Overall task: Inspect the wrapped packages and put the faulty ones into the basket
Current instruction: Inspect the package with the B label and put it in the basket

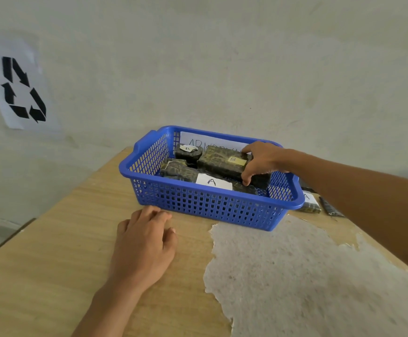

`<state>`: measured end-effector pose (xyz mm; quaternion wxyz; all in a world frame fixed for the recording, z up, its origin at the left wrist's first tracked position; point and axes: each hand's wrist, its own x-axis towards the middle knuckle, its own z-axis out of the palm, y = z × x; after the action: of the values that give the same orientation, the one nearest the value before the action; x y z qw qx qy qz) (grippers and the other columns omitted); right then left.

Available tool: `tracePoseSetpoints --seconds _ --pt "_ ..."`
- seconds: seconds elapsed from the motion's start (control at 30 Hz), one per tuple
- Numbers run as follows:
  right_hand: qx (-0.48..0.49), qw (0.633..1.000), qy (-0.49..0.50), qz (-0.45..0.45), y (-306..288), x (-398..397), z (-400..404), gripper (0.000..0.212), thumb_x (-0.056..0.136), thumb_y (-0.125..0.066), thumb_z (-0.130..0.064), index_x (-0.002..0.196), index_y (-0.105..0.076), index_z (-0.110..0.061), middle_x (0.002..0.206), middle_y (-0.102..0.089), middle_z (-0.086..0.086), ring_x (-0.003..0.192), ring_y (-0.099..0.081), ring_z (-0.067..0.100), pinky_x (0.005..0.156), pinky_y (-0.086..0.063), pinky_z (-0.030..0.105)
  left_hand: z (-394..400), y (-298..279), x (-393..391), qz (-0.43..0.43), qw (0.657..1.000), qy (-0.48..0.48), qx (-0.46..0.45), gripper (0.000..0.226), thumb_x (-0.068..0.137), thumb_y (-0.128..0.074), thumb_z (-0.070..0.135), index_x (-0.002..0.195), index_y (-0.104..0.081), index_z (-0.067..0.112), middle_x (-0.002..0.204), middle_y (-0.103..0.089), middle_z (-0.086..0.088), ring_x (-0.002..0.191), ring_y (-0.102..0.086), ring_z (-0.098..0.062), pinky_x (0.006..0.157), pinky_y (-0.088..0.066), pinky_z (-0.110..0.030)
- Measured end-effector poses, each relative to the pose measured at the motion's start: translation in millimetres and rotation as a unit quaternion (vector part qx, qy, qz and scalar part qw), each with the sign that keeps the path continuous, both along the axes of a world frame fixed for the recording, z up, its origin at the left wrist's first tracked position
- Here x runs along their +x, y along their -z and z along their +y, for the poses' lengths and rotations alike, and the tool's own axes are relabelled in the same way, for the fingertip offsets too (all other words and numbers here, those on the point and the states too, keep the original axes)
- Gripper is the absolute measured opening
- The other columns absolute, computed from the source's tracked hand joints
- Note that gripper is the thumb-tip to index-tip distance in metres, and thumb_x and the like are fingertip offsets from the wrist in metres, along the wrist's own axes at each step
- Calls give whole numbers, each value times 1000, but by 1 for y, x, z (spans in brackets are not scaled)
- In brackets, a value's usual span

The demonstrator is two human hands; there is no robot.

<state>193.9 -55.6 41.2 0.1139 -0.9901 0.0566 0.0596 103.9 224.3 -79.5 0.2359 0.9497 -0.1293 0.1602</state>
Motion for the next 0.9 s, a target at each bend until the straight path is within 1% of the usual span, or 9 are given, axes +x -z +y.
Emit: tracePoseSetpoints --seconds 0.17,0.27,0.33,0.43,0.53,0.63,0.73,0.8,0.9 --pt "-35 998 -3 54 -6 4 2 103 70 -89 -31 154 -32 -12 147 -46 9 129 -49 31 107 -45 45 1 0 1 5 1000 2 -1 30 91 -63 29 120 -69 22 123 -60 7 119 -56 -19 100 -37 -41" --pt "-13 998 -4 63 -7 1 0 105 72 -89 -26 156 -27 -13 152 -42 10 133 -46 31 107 -42 40 2 -1 1 7 1000 5 -1 30 92 -63 29 121 -69 22 124 -60 6 120 -55 -19 101 -36 -41" --pt "12 998 -8 61 -7 -3 -3 109 75 -87 -22 160 -19 -15 160 -33 10 142 -39 32 106 -38 38 2 -1 2 11 1000 5 -1 31 92 -62 30 122 -69 22 125 -60 6 122 -54 -18 102 -35 -41" --pt "17 999 -23 15 -10 -14 -5 107 77 -86 -24 161 -19 -17 164 -28 8 146 -33 31 111 -34 40 3 -2 2 19 1000 5 -4 32 94 -61 30 124 -67 22 130 -59 5 126 -51 -18 104 -34 -41" --pt "12 997 -48 -58 -17 -30 -8 95 80 -82 -25 158 -27 -16 159 -36 10 141 -40 29 108 -36 38 4 -4 1 31 999 7 9 30 94 -62 28 123 -68 22 131 -59 4 127 -52 -19 105 -34 -43" --pt "19 990 -68 -119 -24 -56 -17 86 84 -79 -24 155 -34 -15 154 -43 11 139 -43 28 105 -36 35 6 -5 0 24 999 23 -6 23 86 -72 18 108 -75 15 115 -68 -1 111 -63 -27 96 -46 -47" --pt "39 983 -64 -169 -25 -92 -34 79 85 -77 -27 154 -38 -18 150 -47 10 137 -44 26 102 -33 30 1 -8 -8 -11 997 56 -61 15 83 -74 9 97 -77 9 98 -72 -3 91 -70 -28 82 -54 -40" --pt "44 979 -54 -191 -20 -120 -50 76 87 -75 -27 153 -39 -20 147 -49 9 137 -43 24 101 -29 25 -12 -14 -21 -45 991 94 -85 18 83 -65 21 89 -77 10 87 -73 0 78 -70 -22 74 -53 -33" --pt "44 979 -30 -195 -7 -169 -82 73 89 -73 -29 153 -39 -25 148 -47 5 139 -41 20 102 -26 20 -49 -24 -44 -71 973 193 -108 33 82 -51 36 81 -76 14 79 -71 7 71 -67 -13 72 -48 -33"
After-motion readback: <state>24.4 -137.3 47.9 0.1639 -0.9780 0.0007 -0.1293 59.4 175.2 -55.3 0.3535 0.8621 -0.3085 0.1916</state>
